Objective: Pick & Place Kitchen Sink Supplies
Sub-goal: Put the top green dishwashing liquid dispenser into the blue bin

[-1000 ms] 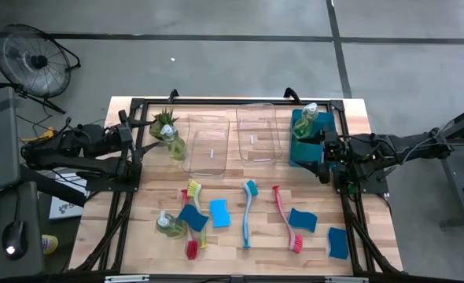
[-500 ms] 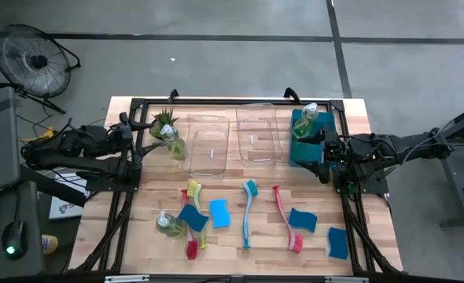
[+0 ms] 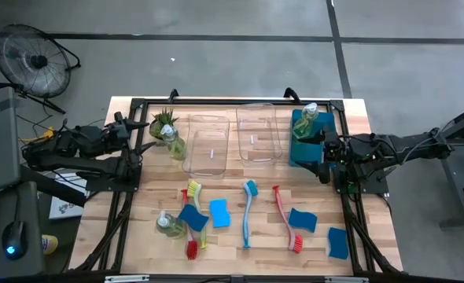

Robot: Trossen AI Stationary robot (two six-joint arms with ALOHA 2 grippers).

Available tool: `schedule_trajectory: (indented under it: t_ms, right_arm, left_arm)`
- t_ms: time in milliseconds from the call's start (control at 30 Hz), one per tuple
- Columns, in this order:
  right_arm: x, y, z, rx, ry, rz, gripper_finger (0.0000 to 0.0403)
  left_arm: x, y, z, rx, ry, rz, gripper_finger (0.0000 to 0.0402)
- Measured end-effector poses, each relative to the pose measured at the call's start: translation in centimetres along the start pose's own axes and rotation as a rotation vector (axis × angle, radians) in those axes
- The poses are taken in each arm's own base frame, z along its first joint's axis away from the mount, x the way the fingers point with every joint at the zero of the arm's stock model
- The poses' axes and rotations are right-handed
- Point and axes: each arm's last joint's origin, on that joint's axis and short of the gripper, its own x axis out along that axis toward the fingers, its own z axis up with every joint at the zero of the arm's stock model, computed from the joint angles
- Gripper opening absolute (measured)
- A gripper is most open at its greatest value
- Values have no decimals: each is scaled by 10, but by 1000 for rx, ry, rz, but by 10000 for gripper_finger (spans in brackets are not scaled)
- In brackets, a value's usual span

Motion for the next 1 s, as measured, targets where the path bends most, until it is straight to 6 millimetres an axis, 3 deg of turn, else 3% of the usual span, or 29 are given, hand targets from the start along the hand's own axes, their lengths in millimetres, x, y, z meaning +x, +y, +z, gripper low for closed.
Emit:
schedule_trajectory:
  t_ms: [233, 500, 633, 1000]
  right_arm:
    - [0, 0, 0, 0, 0, 0, 399]
    - [0, 0, 0, 0, 0, 0, 399]
    - [0, 0, 0, 0, 0, 0, 399]
    - [0, 0, 0, 0, 0, 0, 399]
  left_arm:
    - [-7, 4, -2, -73, -39, 25, 328]
    - [26, -17, -7, -69, -112, -63, 328]
    - [34, -23, 1, -28, -178, -102, 328]
    - [19, -12, 28, 61, -243, -13, 328]
